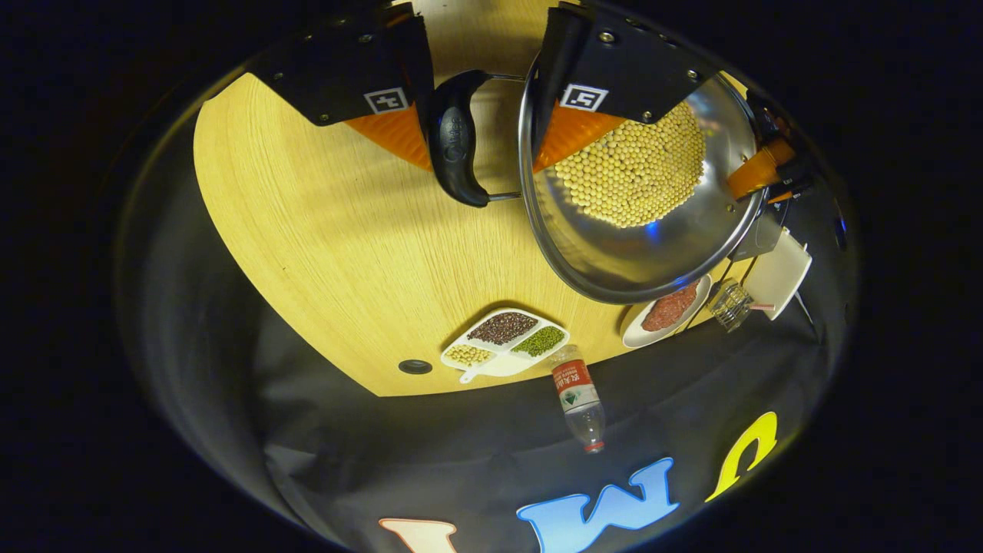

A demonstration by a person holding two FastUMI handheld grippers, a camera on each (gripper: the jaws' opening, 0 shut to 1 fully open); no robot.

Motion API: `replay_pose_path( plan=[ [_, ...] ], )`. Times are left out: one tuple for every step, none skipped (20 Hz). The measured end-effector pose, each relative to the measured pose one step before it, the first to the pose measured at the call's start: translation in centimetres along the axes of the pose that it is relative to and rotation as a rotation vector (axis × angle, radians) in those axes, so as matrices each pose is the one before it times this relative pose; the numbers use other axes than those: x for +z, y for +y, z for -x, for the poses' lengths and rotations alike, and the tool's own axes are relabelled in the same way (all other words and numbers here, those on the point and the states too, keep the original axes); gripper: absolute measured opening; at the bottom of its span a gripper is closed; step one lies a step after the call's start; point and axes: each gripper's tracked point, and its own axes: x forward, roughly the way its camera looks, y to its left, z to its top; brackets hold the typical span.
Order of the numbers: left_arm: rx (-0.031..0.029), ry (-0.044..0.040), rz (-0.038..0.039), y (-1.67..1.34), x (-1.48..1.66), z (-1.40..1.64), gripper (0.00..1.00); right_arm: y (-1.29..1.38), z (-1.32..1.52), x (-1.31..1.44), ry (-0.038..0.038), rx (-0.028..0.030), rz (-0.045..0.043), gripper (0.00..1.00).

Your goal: First push the handle of the pot to place it horizontally, then grasp the pot with both hands and set it on the induction cooktop.

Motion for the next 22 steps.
replay_pose_path(
  plan=[
    [-0.00212,-0.00254,0.00195,0.171,0.404,0.399,0.65,0.229,0.557,0.361,-0.0064,-0.0023,0.00314,0.57],
    [-0.00017,-0.0079,-0.00187,0.152,0.396,0.502,0.65,0.155,0.565,0.255,-0.00568,-0.00283,0.00377,0.57],
    [-0.00072,-0.00659,-0.00094,0.129,0.521,0.467,0.65,0.23,0.67,0.392,-0.00807,-0.00201,0.00166,0.57],
    [-0.00217,-0.00696,0.00254,0.231,0.405,0.532,0.65,0.266,0.55,0.335,-0.00467,-0.00145,-0.00014,0.57],
    [-0.00209,-0.00225,0.00335,0.225,0.373,0.501,0.69,0.334,0.646,0.318,-0.00494,-0.00043,-0.00082,0.57],
    [-0.00126,-0.00239,0.00333,0.32,0.365,0.534,0.65,0.271,0.526,0.212,-0.0017,-0.00018,0.00201,0.57],
    [-0.00027,-0.0049,-0.00001,0.358,0.388,0.498,0.68,0.43,0.419,0.178,-0.00005,0.00118,0.0009,0.57],
    [0.00095,-0.00205,-0.00151,0.498,0.284,0.518,0.65,0.58,0.485,0.11,-0.0005,0.00466,-0.00198,0.57],
    [0.00023,-0.00114,-0.00171,0.469,0.271,0.521,0.65,0.582,0.316,0.217,-0.0005,0.00315,-0.00283,0.57],
    [0.00147,-0.00084,-0.00374,0.498,0.194,0.493,0.62,0.544,0.185,-0.015,0.00042,0.00351,-0.00083,0.57],
    [0.00219,-0.00376,-0.00261,0.576,0.303,0.462,0.62,0.584,0.326,0.021,0.00046,0.00217,-0.00288,0.57],
    [0.00147,-0.00234,0.00125,0.633,0.115,0.336,0.65,0.658,0.287,0.03,-0.00182,0.00159,-0.00115,0.57],
    [0.00113,-0.00287,0.00152,0.674,0.156,0.333,0.62,0.731,0.196,0.076,-0.00283,0.00106,0.00271,0.57],
    [0.00163,-0.00234,0.00052,0.736,0.025,0.374,0.62,0.637,0.215,-0.013,-0.00325,0.00157,0.0014,0.57],
    [0.00199,-0.00259,0.00017,0.771,0.076,0.286,0.62,0.754,0.169,0.082,-0.00146,0.00164,0.00029,0.52],
    [0.00272,-0.00207,0.00218,0.801,0.02,0.345,0.62,0.851,0.09,0.013,-0.00114,0.00292,0.00063,0.57],
    [0.00286,-0.00152,0.00364,0.815,0.166,0.343,0.62,0.893,0.049,0.052,0.00091,0.00373,0.00092,0.57],
    [0.00389,-0.00165,0.00277,0.898,-0.052,0.187,0.62,0.794,-0.012,-0.079,-0.0011,0.00421,-0.00091,0.57],
    [0.0032,0.0004,0.00178,0.905,0.012,0.277,0.62,0.841,-0.018,0.015,-0.00125,0.00324,0.00201,0.57],
    [0.0039,-0.0029,0.00007,0.845,0.039,0.264,0.62,0.852,-0.03,-0.047,-0.00101,0.00304,0.00001,0.57],
    [0.00319,-0.00249,0.00218,0.869,0.014,0.174,0.62,0.871,-0.023,-0.025,0.0004,0.00324,0.00169,0.57],
    [0.00256,-0.00021,0.00345,0.944,-0.107,0.164,0.65,0.808,-0.058,-0.011,0.00023,0.00264,0.00202,0.57]
  ],
)
